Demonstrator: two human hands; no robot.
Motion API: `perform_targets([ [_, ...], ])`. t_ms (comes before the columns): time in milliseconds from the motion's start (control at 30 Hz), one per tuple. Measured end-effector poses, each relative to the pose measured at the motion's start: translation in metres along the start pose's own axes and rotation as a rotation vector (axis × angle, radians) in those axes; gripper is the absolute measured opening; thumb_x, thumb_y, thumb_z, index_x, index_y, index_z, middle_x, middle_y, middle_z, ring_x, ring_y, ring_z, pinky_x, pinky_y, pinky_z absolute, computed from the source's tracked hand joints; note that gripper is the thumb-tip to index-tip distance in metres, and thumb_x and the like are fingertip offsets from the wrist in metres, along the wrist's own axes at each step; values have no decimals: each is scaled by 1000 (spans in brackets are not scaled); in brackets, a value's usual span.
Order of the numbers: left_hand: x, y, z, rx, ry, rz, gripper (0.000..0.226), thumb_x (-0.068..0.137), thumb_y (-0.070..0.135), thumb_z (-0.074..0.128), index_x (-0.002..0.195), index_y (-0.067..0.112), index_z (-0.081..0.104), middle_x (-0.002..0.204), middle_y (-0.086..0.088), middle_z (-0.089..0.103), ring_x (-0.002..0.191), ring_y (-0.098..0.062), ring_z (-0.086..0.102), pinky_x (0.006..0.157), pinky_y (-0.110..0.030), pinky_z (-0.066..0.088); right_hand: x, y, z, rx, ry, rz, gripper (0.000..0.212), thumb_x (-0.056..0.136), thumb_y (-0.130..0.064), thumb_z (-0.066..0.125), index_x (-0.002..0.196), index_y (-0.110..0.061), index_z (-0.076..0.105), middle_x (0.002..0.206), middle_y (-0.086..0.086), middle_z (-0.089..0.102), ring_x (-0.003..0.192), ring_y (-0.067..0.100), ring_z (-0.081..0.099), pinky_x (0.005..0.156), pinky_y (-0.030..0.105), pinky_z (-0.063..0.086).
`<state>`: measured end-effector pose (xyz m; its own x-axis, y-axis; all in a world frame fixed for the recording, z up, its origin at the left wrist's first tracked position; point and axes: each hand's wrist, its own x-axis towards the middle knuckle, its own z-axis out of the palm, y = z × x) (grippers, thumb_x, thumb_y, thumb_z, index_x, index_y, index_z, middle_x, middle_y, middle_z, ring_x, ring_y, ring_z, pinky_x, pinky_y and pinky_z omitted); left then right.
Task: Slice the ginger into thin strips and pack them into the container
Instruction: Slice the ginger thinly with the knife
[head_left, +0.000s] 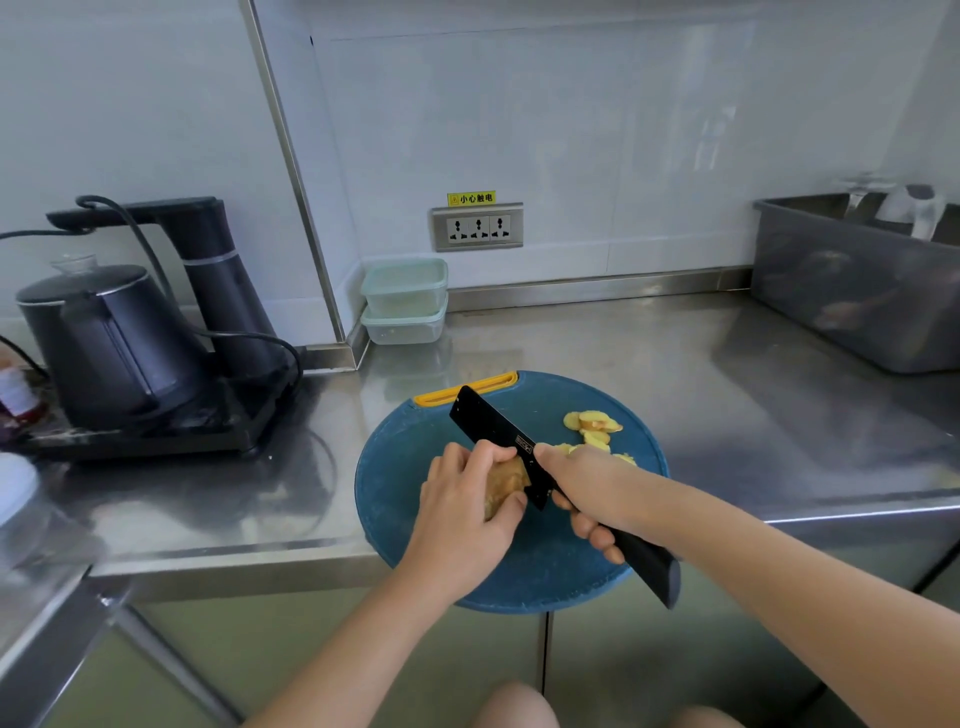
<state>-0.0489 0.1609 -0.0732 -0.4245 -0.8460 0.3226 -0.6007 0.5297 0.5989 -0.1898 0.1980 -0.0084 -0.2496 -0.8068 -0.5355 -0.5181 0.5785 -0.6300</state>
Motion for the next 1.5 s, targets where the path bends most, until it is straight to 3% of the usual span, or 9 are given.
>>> perform_targets([
  [233, 2, -2, -1, 3, 8, -2, 33, 91, 33, 55, 122, 32, 46, 102, 8, 40, 102, -13, 38, 90, -29, 36, 7, -5, -2, 6, -31, -27, 52, 98, -56, 26, 76, -11, 44, 47, 2, 40, 37, 16, 35, 39, 21, 34],
  [467, 2, -7, 0, -39, 38, 6, 30, 91, 35, 54, 120, 36, 46, 103, 13, 40, 103, -8, 37, 89, -25, 35, 24, -22, 12, -52, 16, -58, 56, 100, -53, 22, 81, -6, 46, 48, 7, 45, 36, 19, 40, 44, 25, 40],
  [867, 1, -5, 3, 30, 101, -48, 30, 94, 38, 49, 123, 36, 42, 117, 11, 45, 110, -12, 40, 97, -32, 33, 11, -19, 10, -119, 26, -55, 59, 101, -51, 20, 85, -2, 47, 49, 10, 46, 38, 22, 42, 48, 31, 42],
  [1100, 2, -2, 3, 59, 89, -65, 34, 93, 37, 52, 125, 33, 42, 122, 10, 46, 111, -14, 41, 100, -38, 35, -7, 27, -12, 31, -84, -17, 53, 98, -56, 28, 72, -12, 40, 40, 2, 38, 27, 14, 34, 32, 18, 32],
  [1267, 2, 0, 2, 62, 89, -43, 34, 93, 37, 51, 126, 34, 42, 122, 13, 45, 110, -10, 39, 100, -35, 34, -3, 22, -18, -74, -12, -73, 54, 96, -57, 29, 74, -11, 46, 48, 5, 43, 36, 16, 37, 40, 21, 34],
  [1367, 0, -1, 2, 54, 84, -43, 34, 93, 38, 50, 125, 35, 41, 122, 15, 43, 110, -8, 38, 100, -32, 34, 3, 23, -34, -120, 34, -191, 51, 96, -56, 35, 100, -8, 52, 47, 2, 45, 31, 13, 37, 40, 21, 38],
  [1433, 0, -1, 3, 54, 86, -42, 33, 93, 39, 50, 125, 36, 40, 121, 15, 43, 109, -7, 38, 99, -31, 34, 8, 23, -42, -135, 32, -278, 49, 96, -49, 44, 129, -12, 42, 45, 1, 48, 29, 11, 39, 38, 21, 39],
  [1500, 1, -1, 4, 58, 90, -38, 34, 93, 40, 49, 125, 36, 40, 120, 15, 42, 109, -7, 38, 99, -31, 35, 11, 23, -47, -103, -11, -347, 58, 94, -40, 55, 142, -17, 30, 49, 1, 52, 32, 11, 41, 38, 22, 40],
])
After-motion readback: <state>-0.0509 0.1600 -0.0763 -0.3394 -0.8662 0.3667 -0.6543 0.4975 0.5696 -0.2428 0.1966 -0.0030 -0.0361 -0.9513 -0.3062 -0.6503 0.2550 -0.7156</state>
